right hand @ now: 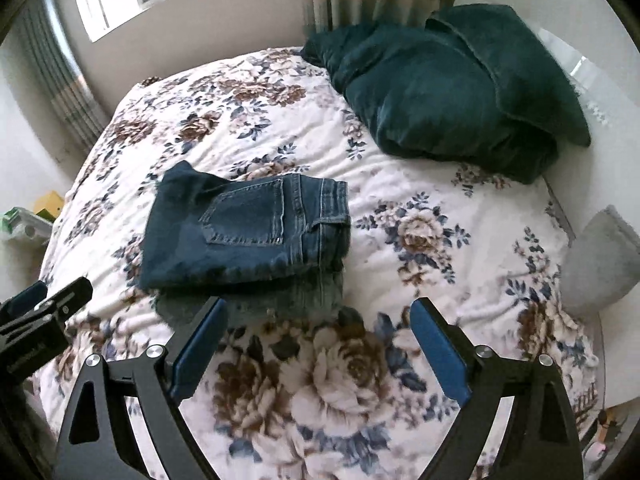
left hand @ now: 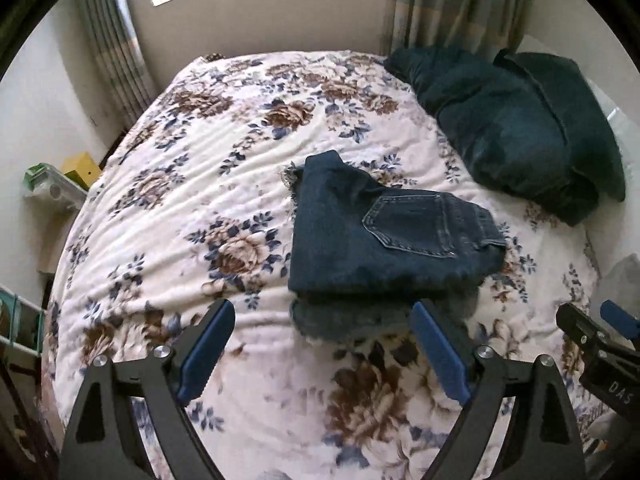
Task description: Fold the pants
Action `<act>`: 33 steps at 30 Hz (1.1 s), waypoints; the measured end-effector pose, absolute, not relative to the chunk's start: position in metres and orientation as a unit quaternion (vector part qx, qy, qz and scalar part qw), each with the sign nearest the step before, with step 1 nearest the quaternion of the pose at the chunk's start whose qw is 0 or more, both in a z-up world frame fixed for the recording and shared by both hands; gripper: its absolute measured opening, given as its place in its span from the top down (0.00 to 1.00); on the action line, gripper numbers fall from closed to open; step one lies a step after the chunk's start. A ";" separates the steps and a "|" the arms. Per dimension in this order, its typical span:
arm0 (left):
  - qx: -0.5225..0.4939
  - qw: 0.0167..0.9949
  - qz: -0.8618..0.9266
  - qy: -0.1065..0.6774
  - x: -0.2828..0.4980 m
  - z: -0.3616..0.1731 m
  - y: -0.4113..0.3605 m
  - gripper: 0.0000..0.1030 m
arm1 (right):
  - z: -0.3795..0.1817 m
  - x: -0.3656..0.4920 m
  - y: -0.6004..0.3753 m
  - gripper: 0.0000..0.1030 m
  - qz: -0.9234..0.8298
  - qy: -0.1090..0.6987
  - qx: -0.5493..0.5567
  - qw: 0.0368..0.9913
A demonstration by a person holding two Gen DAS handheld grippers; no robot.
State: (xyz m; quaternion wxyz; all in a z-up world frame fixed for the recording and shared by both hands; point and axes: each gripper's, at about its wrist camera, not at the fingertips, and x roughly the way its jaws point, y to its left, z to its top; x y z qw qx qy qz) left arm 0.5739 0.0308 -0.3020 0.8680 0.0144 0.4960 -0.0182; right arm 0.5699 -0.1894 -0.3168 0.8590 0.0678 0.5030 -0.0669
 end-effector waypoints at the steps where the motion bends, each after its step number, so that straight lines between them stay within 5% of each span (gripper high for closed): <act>1: 0.013 0.870 -0.017 0.493 0.565 -0.294 0.030 0.12 | -0.307 0.558 -0.190 0.08 -0.067 0.499 0.066 0.861; 33: 0.009 0.933 0.024 0.360 0.228 -0.060 0.013 0.12 | -0.006 0.168 -0.187 0.08 0.008 0.367 0.004 0.930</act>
